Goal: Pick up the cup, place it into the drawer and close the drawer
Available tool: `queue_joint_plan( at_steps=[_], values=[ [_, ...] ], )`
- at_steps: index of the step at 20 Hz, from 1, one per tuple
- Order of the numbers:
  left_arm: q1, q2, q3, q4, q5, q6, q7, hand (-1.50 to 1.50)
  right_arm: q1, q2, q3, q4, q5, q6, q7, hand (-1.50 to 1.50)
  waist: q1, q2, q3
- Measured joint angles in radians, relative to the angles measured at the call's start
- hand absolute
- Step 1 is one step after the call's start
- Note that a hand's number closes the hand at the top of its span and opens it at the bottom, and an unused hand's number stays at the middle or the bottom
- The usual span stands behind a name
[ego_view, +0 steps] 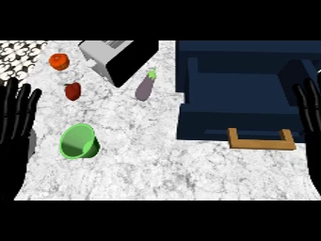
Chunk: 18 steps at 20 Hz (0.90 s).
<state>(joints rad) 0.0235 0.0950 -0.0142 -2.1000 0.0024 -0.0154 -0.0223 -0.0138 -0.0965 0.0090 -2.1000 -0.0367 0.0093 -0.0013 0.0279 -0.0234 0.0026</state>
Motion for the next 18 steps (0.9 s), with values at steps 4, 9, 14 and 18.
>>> queue_joint_plan(
  at_steps=[4, 9, 14, 18],
  values=[
    [0.046, 0.021, 0.046, -0.019, 0.034, -0.039, -0.028, -1.50, -0.007, 0.005, 0.010, -0.014, 0.015, 0.003, 0.003, -1.50, -0.016, 0.014, -0.002],
    [0.076, 0.004, 0.127, 0.015, 0.178, -0.050, 0.039, -1.50, 0.000, -0.016, 0.029, 0.023, 0.017, 0.040, 0.036, -1.50, -0.017, 0.022, -0.003],
    [0.068, -0.013, 0.183, 0.107, 0.257, -0.048, 0.051, -1.50, -0.068, -0.044, 0.007, 0.085, -0.019, 0.078, 0.094, -1.50, -0.022, 0.024, -0.003],
    [0.052, -0.002, 0.217, 0.189, 0.262, -0.050, 0.047, -1.50, -0.093, -0.046, -0.003, 0.104, -0.033, 0.094, 0.119, -1.50, -0.025, 0.024, -0.003]
  ],
)
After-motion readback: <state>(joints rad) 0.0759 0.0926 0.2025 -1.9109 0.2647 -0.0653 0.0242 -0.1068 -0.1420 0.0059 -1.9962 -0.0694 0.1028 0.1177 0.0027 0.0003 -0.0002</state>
